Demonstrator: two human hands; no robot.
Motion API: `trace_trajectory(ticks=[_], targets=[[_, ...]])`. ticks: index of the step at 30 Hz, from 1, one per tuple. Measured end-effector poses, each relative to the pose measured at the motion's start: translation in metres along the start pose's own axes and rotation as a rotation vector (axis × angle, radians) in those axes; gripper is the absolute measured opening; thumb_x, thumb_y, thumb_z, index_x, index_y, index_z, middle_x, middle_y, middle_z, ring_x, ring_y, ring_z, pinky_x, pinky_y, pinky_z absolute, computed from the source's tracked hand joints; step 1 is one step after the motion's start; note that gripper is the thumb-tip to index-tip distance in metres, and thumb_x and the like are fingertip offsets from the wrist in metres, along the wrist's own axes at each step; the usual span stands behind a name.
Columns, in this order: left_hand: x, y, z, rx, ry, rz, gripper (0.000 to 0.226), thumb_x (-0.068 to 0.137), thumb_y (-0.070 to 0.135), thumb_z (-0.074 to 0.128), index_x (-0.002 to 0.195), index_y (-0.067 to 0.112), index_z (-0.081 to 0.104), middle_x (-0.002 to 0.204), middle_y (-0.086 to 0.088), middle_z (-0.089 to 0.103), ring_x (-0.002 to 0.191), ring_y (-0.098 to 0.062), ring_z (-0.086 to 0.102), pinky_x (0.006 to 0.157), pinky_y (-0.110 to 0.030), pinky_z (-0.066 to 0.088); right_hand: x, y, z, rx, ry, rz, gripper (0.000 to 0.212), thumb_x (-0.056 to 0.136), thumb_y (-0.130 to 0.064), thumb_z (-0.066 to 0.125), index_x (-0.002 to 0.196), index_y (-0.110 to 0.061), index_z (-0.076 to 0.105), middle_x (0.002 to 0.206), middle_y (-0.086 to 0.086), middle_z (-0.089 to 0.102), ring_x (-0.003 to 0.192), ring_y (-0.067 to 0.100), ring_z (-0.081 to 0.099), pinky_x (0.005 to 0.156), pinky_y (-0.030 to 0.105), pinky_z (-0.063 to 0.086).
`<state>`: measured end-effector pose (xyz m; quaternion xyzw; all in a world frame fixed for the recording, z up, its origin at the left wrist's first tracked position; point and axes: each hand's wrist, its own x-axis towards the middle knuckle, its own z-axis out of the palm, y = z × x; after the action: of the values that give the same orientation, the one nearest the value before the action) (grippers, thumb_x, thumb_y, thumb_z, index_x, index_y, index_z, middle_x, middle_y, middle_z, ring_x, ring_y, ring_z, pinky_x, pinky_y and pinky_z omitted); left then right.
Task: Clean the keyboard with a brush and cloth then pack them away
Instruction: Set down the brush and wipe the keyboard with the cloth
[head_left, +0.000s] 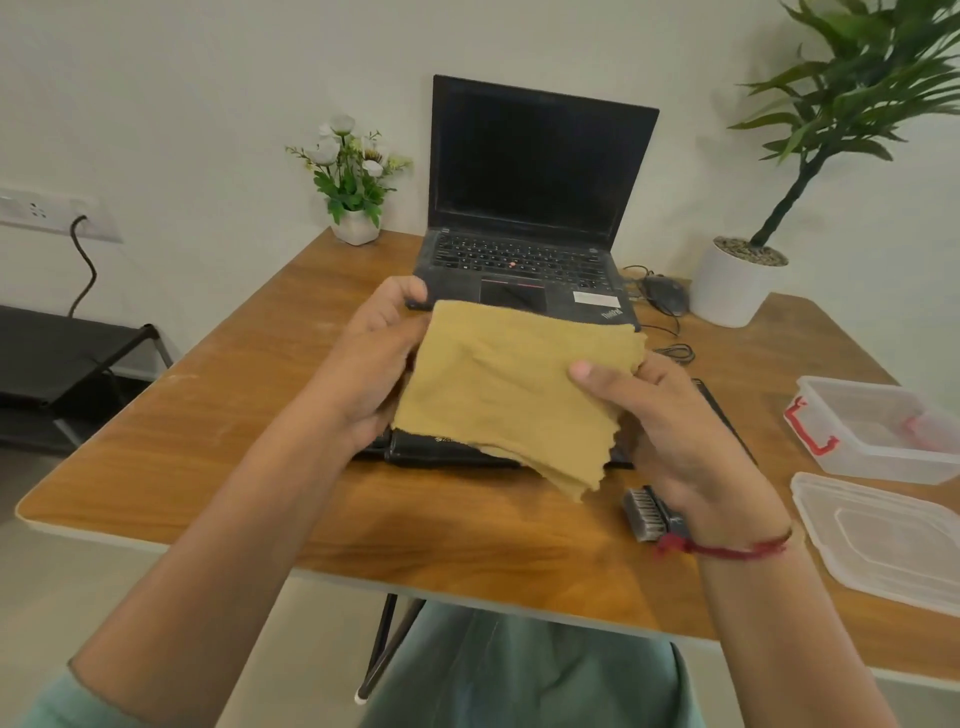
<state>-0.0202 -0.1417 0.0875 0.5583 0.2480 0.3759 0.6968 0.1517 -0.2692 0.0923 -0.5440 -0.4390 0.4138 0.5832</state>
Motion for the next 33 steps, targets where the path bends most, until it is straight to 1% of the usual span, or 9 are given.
trace_trajectory(ticks=[5, 11, 16, 18, 24, 27, 29, 31, 33], targets=[[-0.001, -0.009, 0.0, 0.061, -0.008, 0.032, 0.038, 0.098, 0.005, 0.039, 0.068, 0.02, 0.055, 0.065, -0.003, 0.048, 0.051, -0.012, 0.039, 0.041, -0.021, 0.019, 0.001, 0.015, 0.013, 0.376, 0.092, 0.15, 0.038, 0.075, -0.026, 0.057, 0.107, -0.008, 0.066, 0.104, 0.009, 0.072, 0.094, 0.026, 0.069, 0.08, 0.044, 0.056], [-0.01, -0.001, 0.007, 0.084, 0.007, -0.021, 0.023, 0.095, 0.024, 0.05, 0.074, 0.016, 0.05, 0.054, 0.009, 0.056, 0.046, -0.004, 0.053, 0.043, -0.017, 0.042, 0.004, 0.023, 0.028, 0.51, 0.085, 0.261, 0.025, 0.06, -0.028, 0.076, 0.082, -0.016, 0.079, 0.096, 0.009, 0.074, 0.087, 0.027, 0.072, 0.067, 0.046, 0.06], [-0.008, -0.003, -0.008, 0.036, 0.05, -0.098, 0.025, 0.086, 0.008, 0.063, 0.104, 0.02, 0.051, 0.066, 0.001, 0.069, 0.056, -0.006, 0.063, 0.044, -0.018, 0.047, 0.006, 0.024, 0.029, 0.505, 0.016, 0.328, 0.048, 0.067, -0.01, 0.069, 0.115, -0.006, 0.064, 0.108, 0.015, 0.07, 0.092, 0.031, 0.07, 0.064, 0.047, 0.059], [-0.007, -0.008, -0.015, 0.059, 0.052, -0.143, 0.031, 0.088, 0.009, 0.061, 0.114, 0.022, 0.052, 0.076, -0.001, 0.073, 0.067, -0.008, 0.068, 0.056, -0.024, 0.055, 0.008, 0.028, 0.031, 0.521, 0.005, 0.409, 0.06, 0.062, -0.01, 0.076, 0.119, 0.001, 0.06, 0.112, 0.019, 0.068, 0.095, 0.033, 0.069, 0.073, 0.048, 0.059], [-0.017, -0.025, -0.012, 0.394, 0.278, 0.052, 0.049, 0.085, 0.017, 0.068, 0.128, 0.03, 0.047, 0.118, 0.012, 0.062, 0.105, 0.0, 0.059, 0.087, -0.019, 0.05, 0.005, 0.016, 0.041, 0.415, 0.089, 0.252, 0.03, 0.085, -0.004, 0.059, 0.115, -0.008, 0.061, 0.102, 0.011, 0.072, 0.085, 0.028, 0.071, 0.059, 0.044, 0.059], [-0.036, -0.026, -0.001, 0.238, 0.389, 0.161, 0.048, 0.081, 0.03, 0.068, 0.126, 0.025, 0.052, 0.12, 0.013, 0.06, 0.107, 0.003, 0.058, 0.092, -0.016, 0.048, 0.002, 0.009, 0.053, 0.207, 0.262, 0.021, 0.019, 0.09, -0.005, 0.057, 0.102, -0.019, 0.064, 0.091, -0.005, 0.074, 0.085, 0.014, 0.071, 0.072, 0.036, 0.058], [-0.048, -0.024, 0.009, -0.116, 0.239, 0.011, 0.059, 0.077, 0.049, 0.063, 0.126, 0.017, 0.056, 0.117, 0.002, 0.067, 0.107, -0.007, 0.063, 0.097, -0.028, 0.049, -0.002, 0.005, 0.064, -0.05, 0.229, -0.196, 0.02, 0.092, -0.002, 0.056, 0.097, -0.019, 0.066, 0.083, -0.005, 0.073, 0.081, 0.013, 0.069, 0.07, 0.021, 0.053], [-0.052, -0.021, 0.013, -0.415, 0.072, -0.187, 0.075, 0.078, 0.062, 0.052, 0.128, 0.006, 0.055, 0.119, -0.011, 0.067, 0.111, -0.021, 0.063, 0.097, -0.037, 0.048, -0.006, 0.011, 0.071, -0.466, 0.02, -0.388, 0.033, 0.091, -0.001, 0.054, 0.115, -0.021, 0.063, 0.105, -0.005, 0.071, 0.102, 0.011, 0.063, 0.087, 0.016, 0.047], [-0.053, -0.019, 0.011, -0.526, -0.006, -0.3, 0.077, 0.084, 0.064, 0.046, 0.125, -0.001, 0.057, 0.119, -0.021, 0.064, 0.111, -0.031, 0.062, 0.093, -0.042, 0.046, -0.008, 0.024, 0.07, -0.953, -0.224, -0.48, 0.059, 0.085, -0.005, 0.05, 0.14, -0.027, 0.044, 0.144, -0.008, 0.045, 0.136, 0.006, 0.034, 0.114, 0.015, 0.018]])
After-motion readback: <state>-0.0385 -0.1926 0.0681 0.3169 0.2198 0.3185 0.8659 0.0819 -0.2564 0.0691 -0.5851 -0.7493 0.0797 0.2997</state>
